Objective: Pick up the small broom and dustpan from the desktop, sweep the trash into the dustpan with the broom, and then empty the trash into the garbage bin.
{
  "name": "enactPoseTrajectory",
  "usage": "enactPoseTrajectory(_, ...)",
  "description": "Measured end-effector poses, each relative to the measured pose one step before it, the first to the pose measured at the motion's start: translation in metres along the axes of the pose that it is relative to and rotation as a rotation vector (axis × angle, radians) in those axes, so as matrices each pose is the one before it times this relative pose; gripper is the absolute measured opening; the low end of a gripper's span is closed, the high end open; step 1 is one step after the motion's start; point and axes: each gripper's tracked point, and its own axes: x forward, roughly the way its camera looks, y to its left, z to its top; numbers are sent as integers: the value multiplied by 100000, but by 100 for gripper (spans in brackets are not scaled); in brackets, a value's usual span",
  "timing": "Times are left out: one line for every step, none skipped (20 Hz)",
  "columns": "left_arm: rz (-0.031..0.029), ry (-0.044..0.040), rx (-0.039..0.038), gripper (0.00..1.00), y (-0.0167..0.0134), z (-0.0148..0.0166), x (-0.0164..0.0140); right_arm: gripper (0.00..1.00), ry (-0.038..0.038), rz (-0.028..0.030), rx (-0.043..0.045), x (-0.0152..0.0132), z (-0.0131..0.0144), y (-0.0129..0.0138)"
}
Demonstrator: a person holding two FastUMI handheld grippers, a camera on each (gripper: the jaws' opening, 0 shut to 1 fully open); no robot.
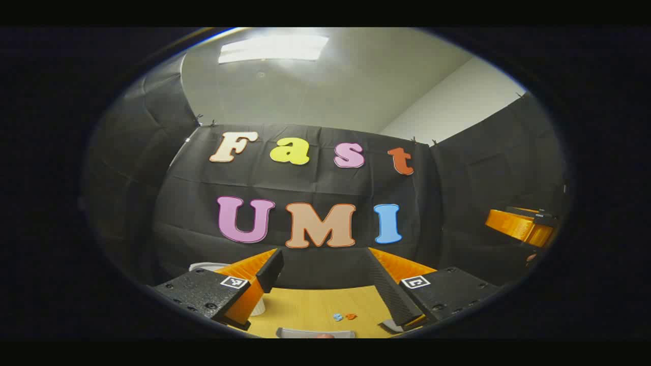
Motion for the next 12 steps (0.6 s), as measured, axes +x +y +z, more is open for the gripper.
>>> enactPoseTrajectory(127, -1, -38, 93, -73, -39, -110, 99, -943, -43, -2064, -130, 202, -95)
enactPoseTrajectory(219, 54, -65, 93, 16, 5, 51, 99, -151, -42, -2210, -27, 27, 71)
enactPoseTrajectory(9, 37, -128, 93, 19, 52, 9, 99, 948, -169, -2252, 120, -247, 140)
enactPoseTrajectory(277, 104, -368, 93, -19, -62, -89, 99, 1198, 171, -2044, 75, -315, 150)
enactPoseTrajectory(628, 253, -606, 93, 73, 7, -34, 100, 923, 172, -1661, 49, -164, 177)
enactPoseTrajectory(37, 161, -852, 93, -85, -114, 96, 100, 59, 426, -1138, -39, 61, 99)
enactPoseTrajectory(139, 73, -1055, 93, -150, 77, 73, 100, -703, 419, -133, -40, 313, 184)
enactPoseTrajectory(258, -123, -620, 93, 125, 139, -36, 100, -973, 398, 703, -90, 387, 133)
enactPoseTrajectory(261, -3, -242, 93, 32, -69, -15, 99, -1353, 298, 1257, 1, 211, -194)
enactPoseTrajectory(212, 177, 656, 94, -8, 61, 141, 99, -1228, 158, 1132, 39, 383, -114)
enactPoseTrajectory(369, 65, 1190, 93, 116, -46, 209, 100, -502, -153, 520, -92, 231, -295)
enactPoseTrajectory(254, -41, 1195, 92, -28, 62, 45, 99, -776, -276, 180, -21, 249, -418)
